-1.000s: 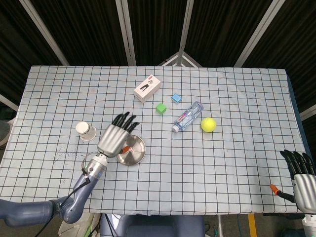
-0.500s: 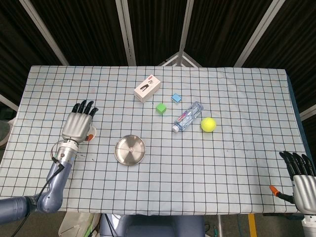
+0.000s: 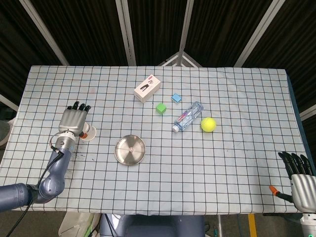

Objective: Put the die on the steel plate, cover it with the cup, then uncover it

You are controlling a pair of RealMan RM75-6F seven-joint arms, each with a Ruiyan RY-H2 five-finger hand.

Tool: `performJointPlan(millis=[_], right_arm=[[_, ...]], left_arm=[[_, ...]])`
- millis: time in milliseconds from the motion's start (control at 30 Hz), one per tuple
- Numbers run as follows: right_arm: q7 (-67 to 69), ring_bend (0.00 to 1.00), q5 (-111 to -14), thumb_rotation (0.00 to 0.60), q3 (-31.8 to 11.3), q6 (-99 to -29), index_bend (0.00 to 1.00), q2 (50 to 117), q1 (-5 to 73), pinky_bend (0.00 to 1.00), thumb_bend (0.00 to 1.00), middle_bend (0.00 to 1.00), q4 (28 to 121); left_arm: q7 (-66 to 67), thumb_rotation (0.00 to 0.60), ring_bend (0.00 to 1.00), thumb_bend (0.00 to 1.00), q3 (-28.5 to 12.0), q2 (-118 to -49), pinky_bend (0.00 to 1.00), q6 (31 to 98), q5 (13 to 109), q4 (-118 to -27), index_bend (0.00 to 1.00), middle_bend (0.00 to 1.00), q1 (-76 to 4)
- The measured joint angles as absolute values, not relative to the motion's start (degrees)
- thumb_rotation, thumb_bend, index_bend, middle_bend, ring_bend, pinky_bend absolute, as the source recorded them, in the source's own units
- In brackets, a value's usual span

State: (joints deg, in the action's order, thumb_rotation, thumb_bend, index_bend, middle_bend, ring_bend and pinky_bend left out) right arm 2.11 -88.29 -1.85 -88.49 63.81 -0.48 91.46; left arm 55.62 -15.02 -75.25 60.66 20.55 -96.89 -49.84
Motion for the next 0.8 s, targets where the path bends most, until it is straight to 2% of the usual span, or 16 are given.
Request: performJointPlan(millis=[367, 533, 800], right_arm=[[1.54, 0.10, -87.99, 0.600, -1.89, -88.21, 0.12, 64.16, -0.41, 0.03, 0.13, 0.14, 91.17], [1.34, 0.10, -87.95, 0.600, -1.93, -88.10, 0.12, 64.33, -0.32, 0.03, 0.13, 0.14, 91.02], [1.16, 0.10, -88.09, 0.600, -1.90, -88.18, 0.12, 64.40, -0.32, 0.03, 0.13, 0.14, 91.02]], left_arm=[[54.33, 0.600, 0.11, 0.27, -12.14, -77.01, 0.23, 59.32, 21.56, -93.44, 0.19, 0.17, -50.03], [53.35, 0.600, 0.12, 0.33, -10.90, -77.96, 0.23, 58.61, 22.15, -91.52, 0.24, 0.23, -50.13], [52.70, 0.600, 0.12, 0.35, -9.48, -78.15, 0.23, 58.78, 23.08, -91.21, 0.25, 0.23, -50.36]])
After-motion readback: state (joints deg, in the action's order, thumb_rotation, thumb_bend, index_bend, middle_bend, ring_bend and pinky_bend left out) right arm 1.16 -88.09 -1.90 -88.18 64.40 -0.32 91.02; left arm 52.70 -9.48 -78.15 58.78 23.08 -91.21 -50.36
